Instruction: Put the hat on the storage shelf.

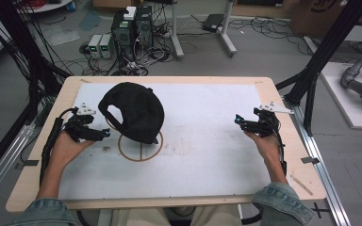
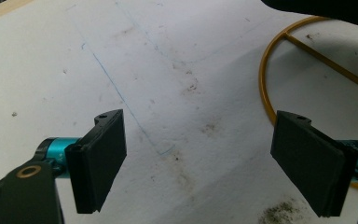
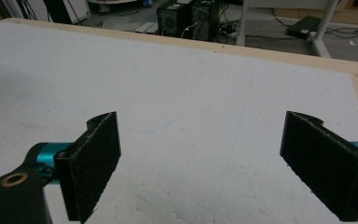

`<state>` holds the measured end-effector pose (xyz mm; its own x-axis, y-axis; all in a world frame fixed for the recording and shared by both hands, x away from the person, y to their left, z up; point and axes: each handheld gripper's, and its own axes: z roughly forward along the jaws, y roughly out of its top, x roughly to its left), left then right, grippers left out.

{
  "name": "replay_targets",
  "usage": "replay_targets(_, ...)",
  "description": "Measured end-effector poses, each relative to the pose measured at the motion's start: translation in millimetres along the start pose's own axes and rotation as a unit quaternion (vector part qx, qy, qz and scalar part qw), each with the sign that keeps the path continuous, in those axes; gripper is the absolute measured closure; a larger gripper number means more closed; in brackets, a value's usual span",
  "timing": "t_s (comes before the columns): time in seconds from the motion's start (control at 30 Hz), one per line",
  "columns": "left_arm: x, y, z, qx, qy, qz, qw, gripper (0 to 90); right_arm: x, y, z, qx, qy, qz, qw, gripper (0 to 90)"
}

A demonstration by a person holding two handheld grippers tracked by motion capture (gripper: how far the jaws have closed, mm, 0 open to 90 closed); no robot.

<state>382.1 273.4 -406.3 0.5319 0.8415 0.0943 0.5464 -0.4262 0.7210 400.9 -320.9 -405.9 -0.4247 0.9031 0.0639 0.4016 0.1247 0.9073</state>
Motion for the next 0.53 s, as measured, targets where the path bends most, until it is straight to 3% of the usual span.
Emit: replay_targets(0.53,0.2,0.0,2.1,0.004,-0.002,0.001,1.0000,18.6,1.2,-0.8,-0.3,-0.002,0.004,0.000,1.0000,12.0)
